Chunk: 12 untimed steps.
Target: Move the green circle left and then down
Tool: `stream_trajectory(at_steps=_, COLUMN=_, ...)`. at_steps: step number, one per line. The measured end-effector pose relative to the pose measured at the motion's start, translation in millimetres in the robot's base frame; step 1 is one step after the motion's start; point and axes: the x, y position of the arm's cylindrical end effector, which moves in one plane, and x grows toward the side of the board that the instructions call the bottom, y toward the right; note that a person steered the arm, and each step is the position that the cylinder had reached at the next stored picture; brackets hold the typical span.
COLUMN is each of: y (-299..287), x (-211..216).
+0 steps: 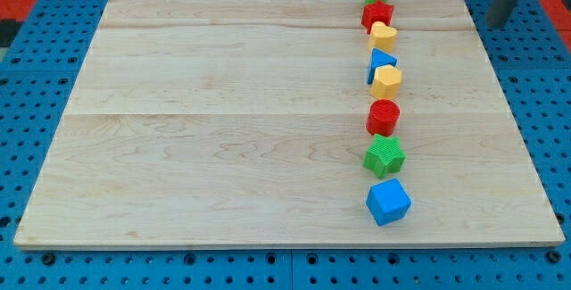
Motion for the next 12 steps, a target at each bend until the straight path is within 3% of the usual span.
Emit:
stream_trajectory(at_steps=1, y=-18, x=-54)
stream_trajectory(at_steps=2, y=-18, x=-54)
stream_trajectory(at_steps=6, y=-327, x=-43)
stream_trajectory(at_steps=8, y=-350, x=-32)
stream_trajectory(at_steps=10, y=-279, x=2)
stream_trajectory(at_steps=11, y=-308, x=10)
stream_trajectory(at_steps=12, y=-297, x=-7)
